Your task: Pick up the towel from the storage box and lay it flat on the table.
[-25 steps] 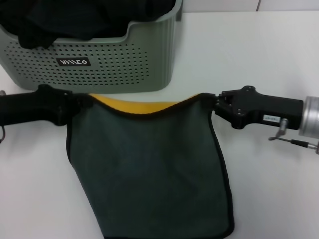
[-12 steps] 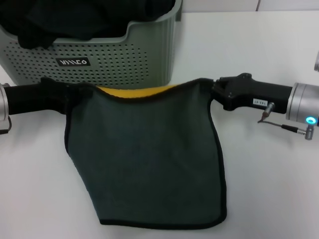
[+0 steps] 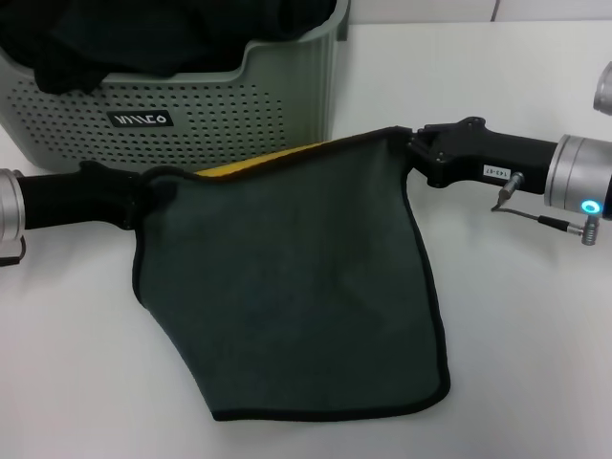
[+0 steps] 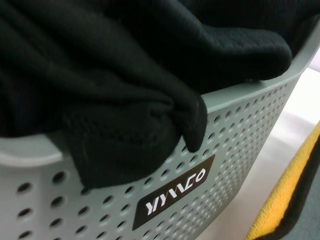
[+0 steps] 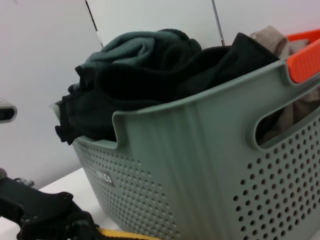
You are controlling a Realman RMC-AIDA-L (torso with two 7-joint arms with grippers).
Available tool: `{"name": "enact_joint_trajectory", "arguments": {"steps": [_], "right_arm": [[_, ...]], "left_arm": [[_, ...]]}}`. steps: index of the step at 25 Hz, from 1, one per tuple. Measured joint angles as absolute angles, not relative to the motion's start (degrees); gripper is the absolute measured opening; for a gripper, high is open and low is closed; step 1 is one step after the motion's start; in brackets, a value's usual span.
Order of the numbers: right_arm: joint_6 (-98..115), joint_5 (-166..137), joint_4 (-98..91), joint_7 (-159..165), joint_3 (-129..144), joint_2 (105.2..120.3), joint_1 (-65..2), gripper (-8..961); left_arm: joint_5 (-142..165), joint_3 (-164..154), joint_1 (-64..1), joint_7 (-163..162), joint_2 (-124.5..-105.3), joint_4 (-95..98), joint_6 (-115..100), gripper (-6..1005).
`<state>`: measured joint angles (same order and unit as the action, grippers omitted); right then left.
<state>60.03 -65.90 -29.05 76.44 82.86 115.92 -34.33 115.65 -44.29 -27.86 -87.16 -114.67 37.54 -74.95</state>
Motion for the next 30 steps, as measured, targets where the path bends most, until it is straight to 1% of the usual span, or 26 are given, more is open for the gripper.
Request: {"name": "enact_joint_trajectory", "arguments": {"steps": [7,16,21,23,27,30], "right_arm": [[59.36,-66.16,-28.42,76.40,83.02,115.93,-34.45,56],[58.76,-65.55,-27.44,73.61,81.24,115.95,-33.61,125],[59.41,-65.67,-28.06,73.31,81.50,115.93,-32.50,304],[60.10,-65.64,-28.88,73.25,81.49,115.97,-31.23,387],[62.13,-65.06,-32.38,73.14,81.22,115.99,-27.78,577],[64.46,-64.94,-35.25,72.57,81.20,116.00,-25.51,803]], "left_arm": [[115.67,-44.14,-28.26,-87.14,-114.71,37.42,-74.85,0],[115.78,-44.23,-28.65,-87.18,-114.67,36.59,-74.65,75],[115.64,-44.06,-28.02,-86.94,-114.27,36.78,-75.29,280],[114.63,-43.86,-27.25,-86.49,-114.00,37.22,-75.77,323],[112.38,-43.79,-26.57,-86.10,-112.46,37.47,-79.37,410],[110.41,-43.78,-26.43,-86.47,-110.82,37.81,-82.73,476]]}}
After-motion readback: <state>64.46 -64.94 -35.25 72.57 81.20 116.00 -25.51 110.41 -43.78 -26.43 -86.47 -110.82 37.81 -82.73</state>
